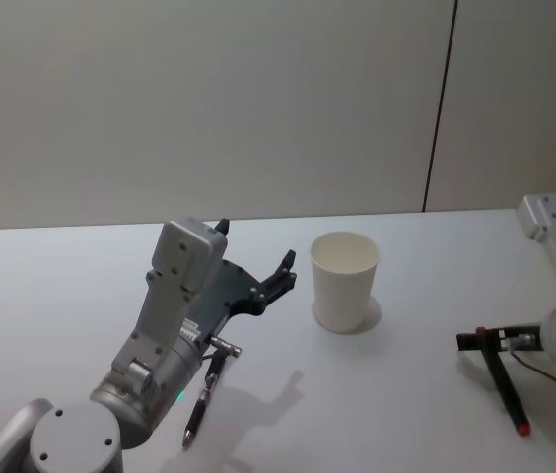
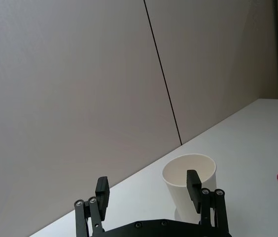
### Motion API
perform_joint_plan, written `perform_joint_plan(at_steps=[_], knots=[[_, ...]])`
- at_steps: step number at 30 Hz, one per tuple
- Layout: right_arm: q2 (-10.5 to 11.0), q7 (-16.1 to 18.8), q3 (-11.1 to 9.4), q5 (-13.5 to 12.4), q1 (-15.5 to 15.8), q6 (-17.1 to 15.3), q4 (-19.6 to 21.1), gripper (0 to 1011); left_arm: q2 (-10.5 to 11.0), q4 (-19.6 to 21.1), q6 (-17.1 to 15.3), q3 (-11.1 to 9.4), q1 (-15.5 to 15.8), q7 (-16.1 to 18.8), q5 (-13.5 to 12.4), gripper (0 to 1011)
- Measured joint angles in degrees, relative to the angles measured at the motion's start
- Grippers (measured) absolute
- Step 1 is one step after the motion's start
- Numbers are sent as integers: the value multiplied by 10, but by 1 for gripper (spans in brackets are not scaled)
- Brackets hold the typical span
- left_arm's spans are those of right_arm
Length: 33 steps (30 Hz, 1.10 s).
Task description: Place the pen into the pen holder.
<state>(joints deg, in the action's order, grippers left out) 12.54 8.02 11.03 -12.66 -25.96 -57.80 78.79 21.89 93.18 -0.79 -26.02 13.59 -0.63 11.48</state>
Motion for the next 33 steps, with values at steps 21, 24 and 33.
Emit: perform_joint_plan(at_steps=[21,24,33], knots=[[-5,24,0,17,-14,15,-37,813,0,0,0,0,0,0,0,1003],[-6,28,1,20,-16,15,-42,733,0,0,0,0,0,0,0,1003],[-10,37,3,26,-22,17,-56,431,0,0,0,0,0,0,0,1003]])
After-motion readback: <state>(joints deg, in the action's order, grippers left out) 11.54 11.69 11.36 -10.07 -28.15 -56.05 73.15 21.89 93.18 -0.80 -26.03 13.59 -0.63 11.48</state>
